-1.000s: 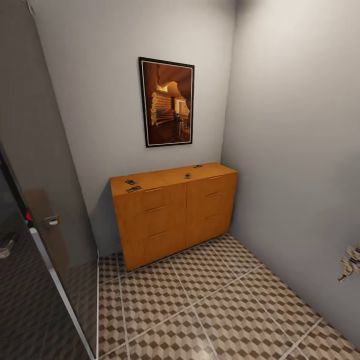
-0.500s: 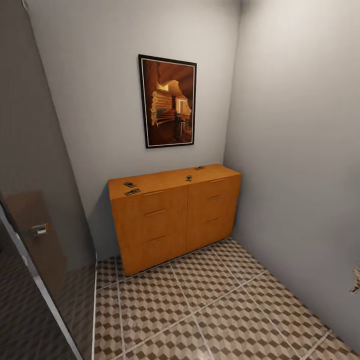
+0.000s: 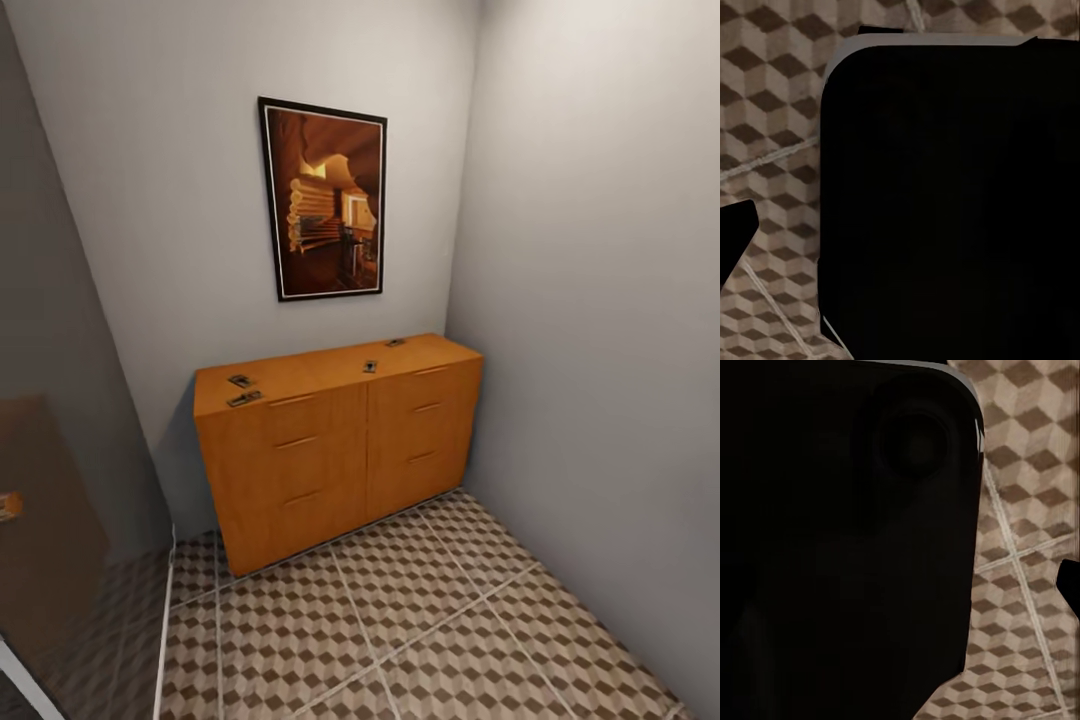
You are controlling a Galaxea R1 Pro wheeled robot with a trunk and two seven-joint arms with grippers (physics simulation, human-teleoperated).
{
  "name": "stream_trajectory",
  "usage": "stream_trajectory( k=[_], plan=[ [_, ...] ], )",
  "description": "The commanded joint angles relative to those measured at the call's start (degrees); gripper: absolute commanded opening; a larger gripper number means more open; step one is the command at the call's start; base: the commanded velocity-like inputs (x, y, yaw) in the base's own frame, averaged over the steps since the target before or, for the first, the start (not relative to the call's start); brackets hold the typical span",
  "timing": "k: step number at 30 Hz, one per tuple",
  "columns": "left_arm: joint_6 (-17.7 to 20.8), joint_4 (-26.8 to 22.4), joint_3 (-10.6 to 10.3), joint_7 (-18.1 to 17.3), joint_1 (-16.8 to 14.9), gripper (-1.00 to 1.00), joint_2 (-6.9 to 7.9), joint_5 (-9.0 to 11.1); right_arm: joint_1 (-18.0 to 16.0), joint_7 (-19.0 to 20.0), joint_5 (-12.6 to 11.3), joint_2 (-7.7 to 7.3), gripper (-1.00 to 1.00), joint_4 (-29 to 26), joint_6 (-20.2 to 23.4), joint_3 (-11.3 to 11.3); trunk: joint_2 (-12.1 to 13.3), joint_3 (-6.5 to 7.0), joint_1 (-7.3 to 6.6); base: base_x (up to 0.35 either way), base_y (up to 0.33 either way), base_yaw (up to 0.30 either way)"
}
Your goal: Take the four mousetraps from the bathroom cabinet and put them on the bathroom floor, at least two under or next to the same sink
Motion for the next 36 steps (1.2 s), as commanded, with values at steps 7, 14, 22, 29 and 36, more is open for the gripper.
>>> stream_trajectory(
  k=[7,14,22,29,36],
  plan=[
    [-0.2,0.0,0.0,0.0,0.0,1.0,-0.01,0.3,0.0,0.0,0.1,0.0,1.0,0.0,-0.1,0.0,0.0,-0.05,0.03,0.295,-0.102,0.0],
    [-0.2,0.0,0.0,0.0,0.0,1.0,-0.01,0.3,0.0,0.0,0.1,0.0,1.0,0.0,-0.1,0.0,0.0,-0.05,0.03,0.295,-0.102,0.0],
    [-0.2,0.0,0.0,0.0,0.0,1.0,-0.01,0.4,0.0,0.0,0.1,0.0,1.0,0.0,-0.1,0.0,0.0,-0.05,0.03,0.295,-0.102,0.0],
    [-0.2,0.0,0.0,0.0,0.0,1.0,-0.01,0.4,0.0,0.0,0.1,0.0,1.0,0.0,-0.1,0.1,0.0,-0.05,0.03,0.295,-0.102,0.0],
    [-0.2,0.0,0.0,0.0,0.0,1.0,-0.01,0.4,0.0,0.0,0.1,0.0,1.0,0.0,-0.1,0.1,0.0,-0.05,0.03,0.295,-0.102,0.0]
  ],
)
